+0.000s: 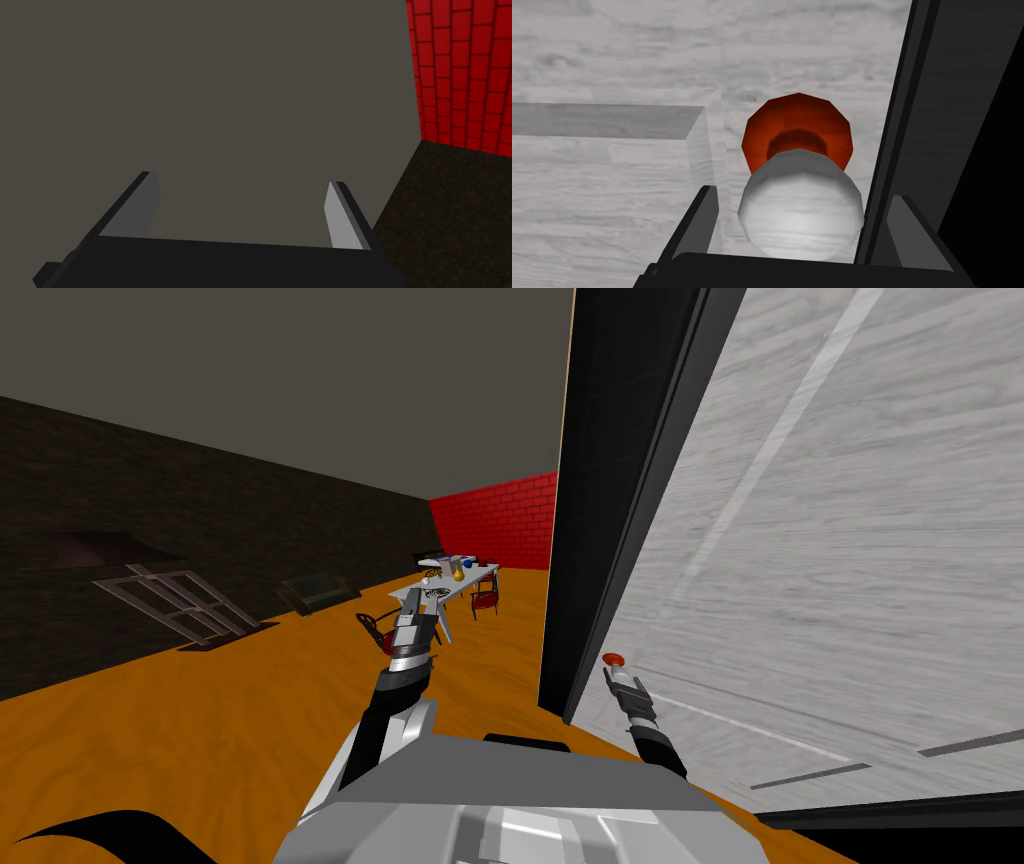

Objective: Pull the door open

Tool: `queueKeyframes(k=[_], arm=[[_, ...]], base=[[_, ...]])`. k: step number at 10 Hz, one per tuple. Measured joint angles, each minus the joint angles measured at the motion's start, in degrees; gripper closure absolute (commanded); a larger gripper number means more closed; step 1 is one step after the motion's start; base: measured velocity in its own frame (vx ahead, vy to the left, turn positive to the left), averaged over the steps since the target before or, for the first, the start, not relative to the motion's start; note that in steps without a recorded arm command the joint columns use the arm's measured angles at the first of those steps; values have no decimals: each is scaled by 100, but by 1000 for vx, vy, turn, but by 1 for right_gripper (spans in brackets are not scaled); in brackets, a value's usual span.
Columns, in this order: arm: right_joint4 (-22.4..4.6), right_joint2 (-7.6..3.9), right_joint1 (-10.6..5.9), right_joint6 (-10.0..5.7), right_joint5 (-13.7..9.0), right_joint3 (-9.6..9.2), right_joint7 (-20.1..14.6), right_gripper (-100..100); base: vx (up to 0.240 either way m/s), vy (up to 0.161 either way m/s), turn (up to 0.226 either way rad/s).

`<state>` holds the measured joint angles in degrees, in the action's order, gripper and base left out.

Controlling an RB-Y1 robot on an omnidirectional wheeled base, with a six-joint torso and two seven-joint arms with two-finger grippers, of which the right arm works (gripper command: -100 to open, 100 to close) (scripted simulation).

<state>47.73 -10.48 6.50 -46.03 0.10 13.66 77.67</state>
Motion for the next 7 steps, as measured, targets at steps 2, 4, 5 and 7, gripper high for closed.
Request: queueKeyframes(k=[2, 4, 5, 7], arm=[[-245, -40, -156, -70, -44, 87, 13, 100], [-220, -40, -145, -56, -40, 79, 10, 100], [-218, -42, -144, -52, -39, 79, 10, 100], [-219, -41, -142, -51, -39, 79, 10, 100]], base=[[10, -8, 2], [-4, 3, -2], [0, 0, 0], [0, 0, 0]])
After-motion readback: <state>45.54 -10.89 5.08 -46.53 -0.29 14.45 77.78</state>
